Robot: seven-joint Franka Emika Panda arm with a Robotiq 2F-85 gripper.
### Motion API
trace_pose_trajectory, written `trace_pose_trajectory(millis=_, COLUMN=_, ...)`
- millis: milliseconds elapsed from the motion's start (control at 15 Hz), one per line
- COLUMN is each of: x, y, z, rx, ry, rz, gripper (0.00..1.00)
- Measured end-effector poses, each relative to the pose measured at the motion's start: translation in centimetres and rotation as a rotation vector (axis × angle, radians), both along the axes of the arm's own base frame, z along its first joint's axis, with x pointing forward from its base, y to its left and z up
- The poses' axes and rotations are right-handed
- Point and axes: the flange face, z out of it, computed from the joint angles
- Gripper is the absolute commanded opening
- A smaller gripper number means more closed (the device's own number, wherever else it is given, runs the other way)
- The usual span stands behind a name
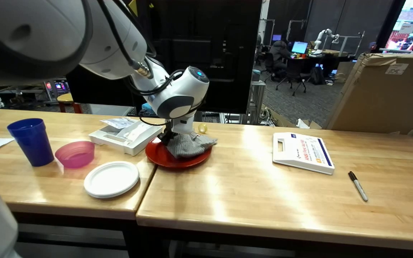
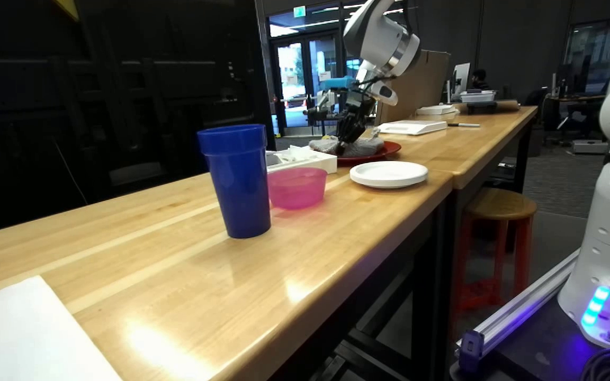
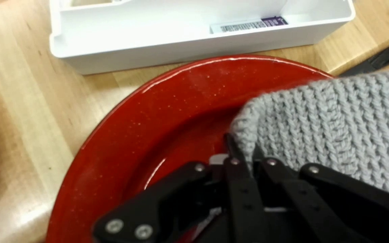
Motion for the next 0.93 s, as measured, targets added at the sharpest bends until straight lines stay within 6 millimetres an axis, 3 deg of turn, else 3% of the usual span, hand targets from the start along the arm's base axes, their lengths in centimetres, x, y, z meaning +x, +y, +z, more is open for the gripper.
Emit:
trace_pose_trajectory(millis=67, x=0.0, y=0.0, z=0.0, rx=0.0, ry=0.0, rz=0.0, gripper=0.31)
trace_pose_trajectory(millis=200, x=0.0, y=0.0, z=0.0, rx=0.0, ry=0.0, rz=0.0, gripper=0.36)
trace_pose_trajectory(millis=267, x=-0.1, y=0.0, z=-0.1, rx=-0.014, ry=0.006, rz=0.024, gripper=0.1)
trace_pose_trajectory(millis=467, x=-0.5, y=0.0, z=-0.3, rx=-0.136, ry=0.055, rz=0.161, gripper=0.01)
trace_pose_trajectory(millis=667, x=-0.3, y=0.0, z=0.5, rx=-0.256, ry=0.081, rz=0.269, gripper=0.01)
trace_pose_trajectory(millis=933, x=0.4, y=-0.4, z=0.5, rx=-0.254, ry=0.102, rz=0.185, gripper=0.01)
